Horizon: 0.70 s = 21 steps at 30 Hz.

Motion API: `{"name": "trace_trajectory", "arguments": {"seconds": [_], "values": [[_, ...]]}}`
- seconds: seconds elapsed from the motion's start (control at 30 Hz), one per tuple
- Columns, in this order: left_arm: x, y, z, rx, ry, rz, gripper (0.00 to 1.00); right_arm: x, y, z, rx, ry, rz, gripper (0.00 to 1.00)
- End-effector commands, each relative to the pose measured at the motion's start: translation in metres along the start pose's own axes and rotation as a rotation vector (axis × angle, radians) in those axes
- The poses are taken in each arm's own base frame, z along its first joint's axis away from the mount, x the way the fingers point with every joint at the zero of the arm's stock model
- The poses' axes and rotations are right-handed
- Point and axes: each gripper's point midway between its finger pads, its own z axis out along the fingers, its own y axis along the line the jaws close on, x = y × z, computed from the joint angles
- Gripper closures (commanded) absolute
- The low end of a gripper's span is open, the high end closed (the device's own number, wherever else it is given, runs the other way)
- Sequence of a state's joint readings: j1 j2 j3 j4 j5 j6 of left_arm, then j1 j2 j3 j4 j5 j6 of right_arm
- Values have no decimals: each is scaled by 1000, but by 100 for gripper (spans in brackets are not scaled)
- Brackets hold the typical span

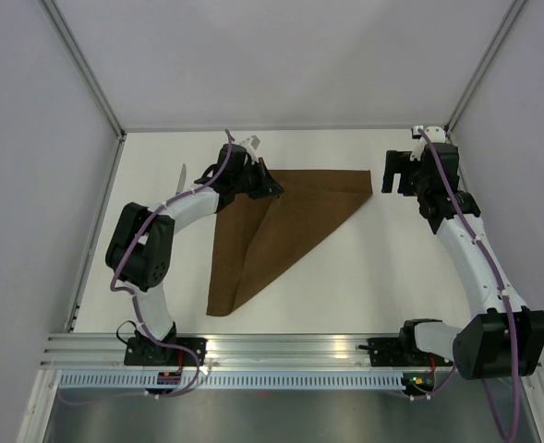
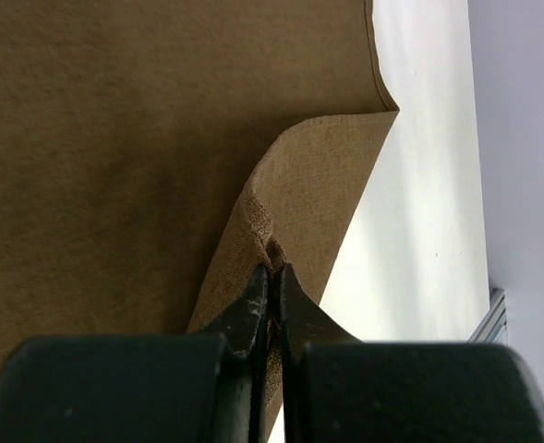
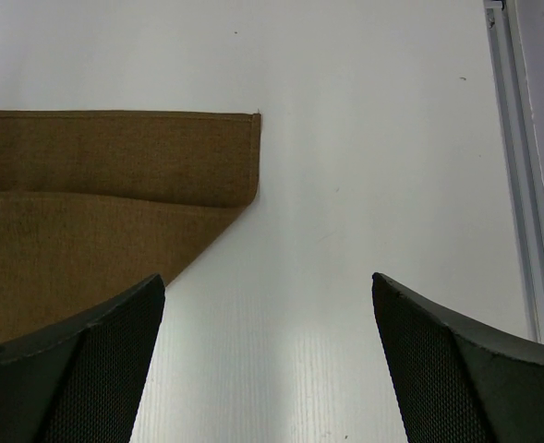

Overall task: Fold the napkin, place the utensils inside, and roll it up
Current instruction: Fold the napkin at the center of the board.

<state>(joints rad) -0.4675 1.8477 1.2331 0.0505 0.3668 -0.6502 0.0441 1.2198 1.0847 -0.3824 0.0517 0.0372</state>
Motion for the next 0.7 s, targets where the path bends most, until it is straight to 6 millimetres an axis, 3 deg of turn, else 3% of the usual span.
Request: {"name": "trace_trajectory", "arguments": {"seconds": [0.0, 0.23, 0.67], "values": [[-24, -4, -3, 58, -4, -59, 98, 6, 4, -3, -19, 18, -10, 2], [-52, 30, -9, 26, -27, -113, 98, 8, 5, -4, -25, 22, -11, 2], [-77, 61, -10, -11, -41, -165, 98, 14, 6, -1, -32, 40, -20, 2]]}}
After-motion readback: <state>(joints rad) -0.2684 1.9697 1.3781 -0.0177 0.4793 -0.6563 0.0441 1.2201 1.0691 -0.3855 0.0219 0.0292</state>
